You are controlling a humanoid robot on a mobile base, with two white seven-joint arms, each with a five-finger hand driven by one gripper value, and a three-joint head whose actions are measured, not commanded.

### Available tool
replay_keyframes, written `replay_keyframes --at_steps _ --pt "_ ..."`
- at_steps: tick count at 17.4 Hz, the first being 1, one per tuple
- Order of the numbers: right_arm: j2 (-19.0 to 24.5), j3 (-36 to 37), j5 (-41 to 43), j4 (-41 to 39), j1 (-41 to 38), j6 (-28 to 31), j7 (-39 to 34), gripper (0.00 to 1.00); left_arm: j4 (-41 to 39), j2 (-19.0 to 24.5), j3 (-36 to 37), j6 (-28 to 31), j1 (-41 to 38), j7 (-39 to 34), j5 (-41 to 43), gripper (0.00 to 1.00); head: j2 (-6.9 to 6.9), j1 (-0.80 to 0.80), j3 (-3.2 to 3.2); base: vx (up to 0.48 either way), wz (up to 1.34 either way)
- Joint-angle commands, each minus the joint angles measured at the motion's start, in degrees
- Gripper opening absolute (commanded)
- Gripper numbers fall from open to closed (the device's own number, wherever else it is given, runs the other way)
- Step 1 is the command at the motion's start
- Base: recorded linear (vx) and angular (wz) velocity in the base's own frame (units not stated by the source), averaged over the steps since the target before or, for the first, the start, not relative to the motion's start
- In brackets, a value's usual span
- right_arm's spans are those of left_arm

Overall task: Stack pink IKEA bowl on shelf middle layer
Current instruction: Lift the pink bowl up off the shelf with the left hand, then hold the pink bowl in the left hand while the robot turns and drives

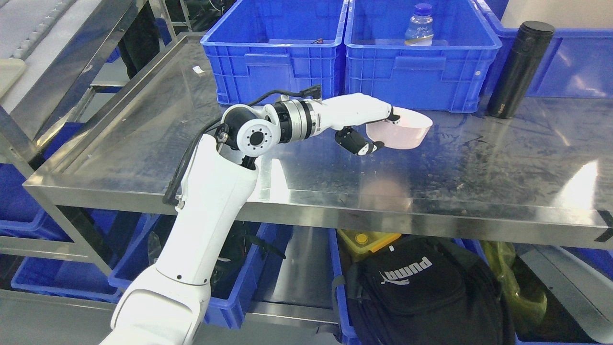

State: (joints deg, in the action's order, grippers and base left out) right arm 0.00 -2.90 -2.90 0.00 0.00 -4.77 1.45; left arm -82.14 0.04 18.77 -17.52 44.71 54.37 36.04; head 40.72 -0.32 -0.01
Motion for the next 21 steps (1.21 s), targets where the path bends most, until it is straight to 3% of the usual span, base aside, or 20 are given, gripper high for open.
replay_keyframes --at_steps 1,8,14,21 --pt "-1.0 0.0 0.0 -1.0 -1.2 0.0 0.0 1.00 -10.2 1.0 -6.3 -7.0 -2.9 -0.1 -1.9 0.00 0.00 0.00 0.00 0.000 0.00" --pt "-1.0 0.0 0.0 -1.0 -1.2 0.0 0.0 1.00 -10.2 1.0 -10.7 -23.6 -11.7 -0.7 -2.9 0.00 0.00 0.00 0.00 -0.001 0.06" --pt "-1.0 0.0 0.0 -1.0 -1.2 0.0 0.0 1.00 -10.2 1.0 -16.3 -27.0 -13.5 -0.8 -4.7 0.00 0.00 0.00 0.00 -0.011 0.36" --pt "-1.0 0.0 0.0 -1.0 -1.2 0.0 0.0 1.00 -10.2 1.0 -19.3 -27.5 -13.6 -0.9 -4.6 0.01 0.00 0.00 0.00 -0.033 1.07"
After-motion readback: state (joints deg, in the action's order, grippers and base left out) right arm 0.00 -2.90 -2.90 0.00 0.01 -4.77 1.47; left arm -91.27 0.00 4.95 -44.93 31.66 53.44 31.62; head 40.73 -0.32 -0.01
